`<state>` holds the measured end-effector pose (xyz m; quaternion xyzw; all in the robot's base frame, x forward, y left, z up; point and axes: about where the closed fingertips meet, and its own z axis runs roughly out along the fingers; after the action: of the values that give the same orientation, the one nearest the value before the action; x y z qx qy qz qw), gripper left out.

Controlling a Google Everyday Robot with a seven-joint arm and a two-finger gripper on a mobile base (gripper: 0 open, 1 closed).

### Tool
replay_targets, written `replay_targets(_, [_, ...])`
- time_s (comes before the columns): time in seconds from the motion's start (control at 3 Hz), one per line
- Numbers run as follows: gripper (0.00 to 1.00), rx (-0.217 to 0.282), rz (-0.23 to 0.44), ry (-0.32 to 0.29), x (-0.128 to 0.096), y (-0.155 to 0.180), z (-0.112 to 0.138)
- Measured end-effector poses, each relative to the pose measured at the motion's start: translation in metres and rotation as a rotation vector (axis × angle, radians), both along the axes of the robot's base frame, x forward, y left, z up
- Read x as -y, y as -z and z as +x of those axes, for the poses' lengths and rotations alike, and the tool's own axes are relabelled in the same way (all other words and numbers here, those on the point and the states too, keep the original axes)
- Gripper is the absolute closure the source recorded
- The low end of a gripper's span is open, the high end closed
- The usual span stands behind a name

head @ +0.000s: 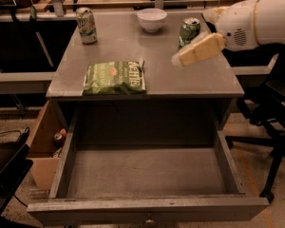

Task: Place 7up can into top drawer

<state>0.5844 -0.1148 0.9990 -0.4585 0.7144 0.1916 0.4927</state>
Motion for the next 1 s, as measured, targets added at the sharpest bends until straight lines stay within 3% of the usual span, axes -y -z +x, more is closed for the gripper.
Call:
replay_targets(0.33, [0.00, 0.060, 0.122, 0.004, -0.052, -0.006, 0.017])
replay_targets(0.67, [0.00, 0.058, 0.120, 0.051, -0.054, 0.012, 0.024])
replay_targets(1.0, [0.00, 0.065, 0.122, 0.051, -0.058, 0.011, 0.024])
